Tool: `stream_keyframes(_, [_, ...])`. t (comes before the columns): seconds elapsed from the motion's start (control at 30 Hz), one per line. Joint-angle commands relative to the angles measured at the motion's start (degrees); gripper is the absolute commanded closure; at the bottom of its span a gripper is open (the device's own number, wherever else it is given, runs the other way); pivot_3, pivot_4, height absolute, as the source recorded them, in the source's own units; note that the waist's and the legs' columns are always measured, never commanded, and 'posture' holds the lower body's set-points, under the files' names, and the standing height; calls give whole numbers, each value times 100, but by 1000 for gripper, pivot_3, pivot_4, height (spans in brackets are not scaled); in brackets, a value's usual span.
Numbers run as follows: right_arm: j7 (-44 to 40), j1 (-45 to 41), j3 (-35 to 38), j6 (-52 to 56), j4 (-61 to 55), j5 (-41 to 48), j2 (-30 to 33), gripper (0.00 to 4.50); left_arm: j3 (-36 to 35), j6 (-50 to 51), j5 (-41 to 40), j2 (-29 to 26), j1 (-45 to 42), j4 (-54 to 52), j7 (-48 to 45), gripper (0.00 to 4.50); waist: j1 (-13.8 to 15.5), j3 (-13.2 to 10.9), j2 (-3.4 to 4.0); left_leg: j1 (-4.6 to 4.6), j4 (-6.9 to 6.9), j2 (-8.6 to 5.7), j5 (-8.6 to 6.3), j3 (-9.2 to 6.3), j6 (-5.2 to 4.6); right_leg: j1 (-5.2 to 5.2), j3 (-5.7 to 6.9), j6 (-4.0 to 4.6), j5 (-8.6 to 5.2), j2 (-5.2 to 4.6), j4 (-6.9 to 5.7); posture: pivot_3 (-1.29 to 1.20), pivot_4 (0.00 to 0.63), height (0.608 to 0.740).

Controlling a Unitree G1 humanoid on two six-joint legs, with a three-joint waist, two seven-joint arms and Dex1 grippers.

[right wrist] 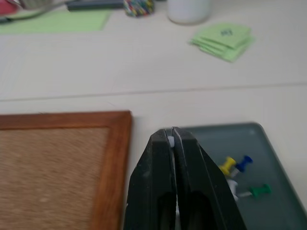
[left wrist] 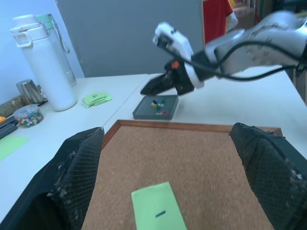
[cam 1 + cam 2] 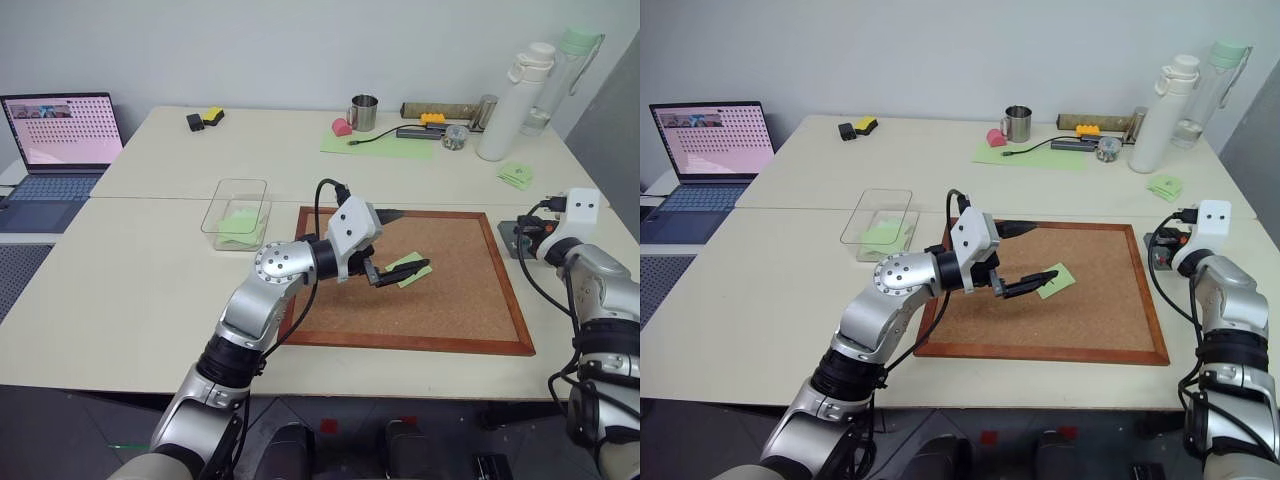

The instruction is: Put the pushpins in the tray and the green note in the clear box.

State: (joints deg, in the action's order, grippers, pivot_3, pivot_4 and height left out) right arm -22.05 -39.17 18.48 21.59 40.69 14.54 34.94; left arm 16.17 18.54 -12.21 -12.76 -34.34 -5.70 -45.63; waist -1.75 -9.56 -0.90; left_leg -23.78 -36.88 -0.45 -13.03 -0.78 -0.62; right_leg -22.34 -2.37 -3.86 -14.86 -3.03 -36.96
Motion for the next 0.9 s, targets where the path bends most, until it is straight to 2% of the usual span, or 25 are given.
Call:
stream_keyframes(0.03, [-42, -455, 99, -431, 799, -52, 165, 4500, 126, 270, -69, -47, 67, -398, -40, 65, -10, 0, 1, 0, 0, 0, 0, 1, 0, 0, -1, 0, 0, 1, 0, 0, 150, 740])
stream_keyframes(0.1, [-33, -594, 139, -586, 1160, -34, 198, 4500, 161, 351, -84, -87, 139, -493, -45, 65, -13, -1, 1, 0, 0, 0, 0, 2, 0, 0, -3, -1, 0, 1, 0, 0, 150, 740])
stream_keyframes(0.13, [-46, -648, 135, -673, 1301, -45, 220, 4273, 165, 388, -95, -106, 161, -530, -46, 25, -8, -1, 1, 1, -2, -1, 0, 2, 0, 1, -4, -2, 0, 1, 0, 0, 150, 740])
stream_keyframes(0.17, [-58, -686, 127, -736, 1400, -56, 236, 4273, 166, 412, -103, -119, 173, -554, -44, 25, -4, -1, 1, 0, -3, -1, 0, 1, 0, 1, -3, -2, 0, 1, 0, 0, 150, 740])
stream_keyframes(0.2, [-87, -717, 134, -793, 1479, -48, 252, 3965, 162, 436, -109, -131, 179, -572, -42, 0, -3, -1, 1, 0, -4, -1, 0, 0, 0, 2, -2, -2, 1, 1, 0, 0, 150, 740])
stream_keyframes(0.23, [-109, -742, 139, -837, 1540, -42, 264, 3891, 159, 453, -112, -139, 184, -584, -40, 0, -2, -1, 1, 0, -4, -2, 0, 1, 0, 2, -3, -3, 1, 1, 0, 0, 150, 740])
stream_keyframes(0.37, [-209, -760, 125, -933, 1613, -21, 314, 2975, 137, 483, -111, -201, 173, -526, -58, 0, -1, -1, 2, 0, -6, -2, 0, 2, 0, 3, -5, -4, 1, 0, 0, 0, 150, 740])
stream_keyframes(0.6, [-263, -611, 159, -939, 1279, 31, 402, 1471, 179, 469, 30, -389, 136, -310, -104, 0, -3, -1, 2, 0, -5, -2, 1, 0, 1, 3, -4, -4, 1, 1, -1, 0, 150, 740])
stream_keyframes(0.63, [-267, -524, 139, -956, 1081, 17, 413, 1176, 193, 446, 96, -427, 136, -223, -91, 0, -4, -1, 2, 1, -6, -2, 1, 1, 1, 2, -4, -4, 1, 1, -1, 0, 150, 740])
stream_keyframes(0.7, [-348, -231, 47, -971, 499, -15, 411, 935, 156, 315, 192, -450, 161, -41, -28, 0, 2, -1, 2, 1, -5, -2, 1, -2, 1, 3, -2, -4, 1, 1, -2, 0, 150, 740])
stream_keyframes(0.73, [-451, 15, -7, -899, 30, 11, 388, 584, 122, 242, 240, -459, 178, 68, 13, 0, 5, -1, 2, 1, -6, -2, 1, -2, 1, 3, -2, -4, 1, 1, -2, 0, 150, 740])
stream_keyframes(0.77, [-657, 367, -41, -766, -640, 147, 345, 469, 96, 190, 280, -455, 194, 187, 57, 0, 7, -1, 2, 0, -6, -2, 1, -3, 1, 3, -1, -4, 1, 1, -3, 0, 150, 740])
stream_keyframes(0.9, [-1265, 2023, -194, -159, -3598, 737, 276, 469, 167, 100, 361, -452, 269, 641, 1, 0, 41, 1, 6, -7, -2, -1, 0, -16, 0, 2, 9, -12, -3, 0, -4, 0, 150, 740])
